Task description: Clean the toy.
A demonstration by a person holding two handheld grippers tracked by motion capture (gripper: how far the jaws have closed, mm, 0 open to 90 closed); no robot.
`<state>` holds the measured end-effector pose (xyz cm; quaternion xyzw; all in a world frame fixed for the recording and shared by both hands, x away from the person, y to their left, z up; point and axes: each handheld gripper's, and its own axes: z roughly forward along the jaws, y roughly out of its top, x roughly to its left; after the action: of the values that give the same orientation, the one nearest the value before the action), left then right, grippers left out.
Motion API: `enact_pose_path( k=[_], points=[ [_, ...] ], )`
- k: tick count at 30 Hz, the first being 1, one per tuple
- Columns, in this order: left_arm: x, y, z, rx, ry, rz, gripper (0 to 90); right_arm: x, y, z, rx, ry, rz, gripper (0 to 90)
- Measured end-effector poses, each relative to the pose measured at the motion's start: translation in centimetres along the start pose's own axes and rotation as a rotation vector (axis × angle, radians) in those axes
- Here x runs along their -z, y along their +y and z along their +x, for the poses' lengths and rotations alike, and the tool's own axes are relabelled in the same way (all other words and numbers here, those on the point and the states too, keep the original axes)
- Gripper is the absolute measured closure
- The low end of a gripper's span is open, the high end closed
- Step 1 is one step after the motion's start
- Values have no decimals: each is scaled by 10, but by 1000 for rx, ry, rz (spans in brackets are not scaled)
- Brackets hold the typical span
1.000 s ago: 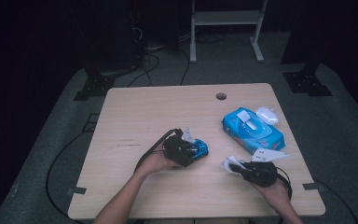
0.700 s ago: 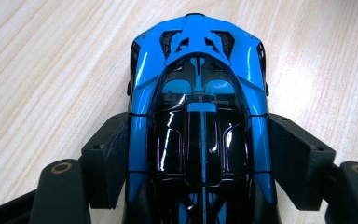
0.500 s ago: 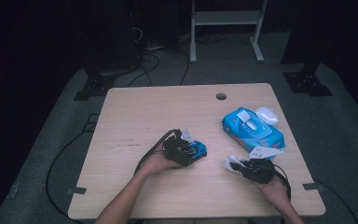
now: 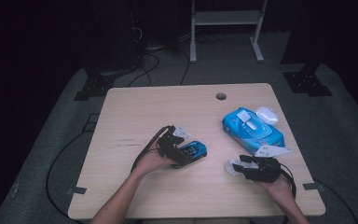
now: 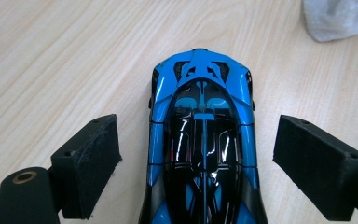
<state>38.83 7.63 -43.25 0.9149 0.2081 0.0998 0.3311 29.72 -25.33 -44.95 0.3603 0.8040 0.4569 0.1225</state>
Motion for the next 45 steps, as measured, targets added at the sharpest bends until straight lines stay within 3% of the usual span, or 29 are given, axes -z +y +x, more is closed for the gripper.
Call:
enact_pose_path(
  k=[4, 19, 37, 45],
  points=[
    [6, -1, 1, -12, 8, -13, 139, 7, 1, 0, -2, 1, -26, 481],
    [30, -19, -1, 12, 34, -59, 139, 14, 0, 0, -5, -2, -30, 467],
    [52, -43, 0, 32, 60, -87, 130, 17, 0, 0, 5, 6, -21, 437],
    [60, -53, -2, 38, 78, -82, 126, 27, -7, -4, -19, 3, -30, 423]
  ],
)
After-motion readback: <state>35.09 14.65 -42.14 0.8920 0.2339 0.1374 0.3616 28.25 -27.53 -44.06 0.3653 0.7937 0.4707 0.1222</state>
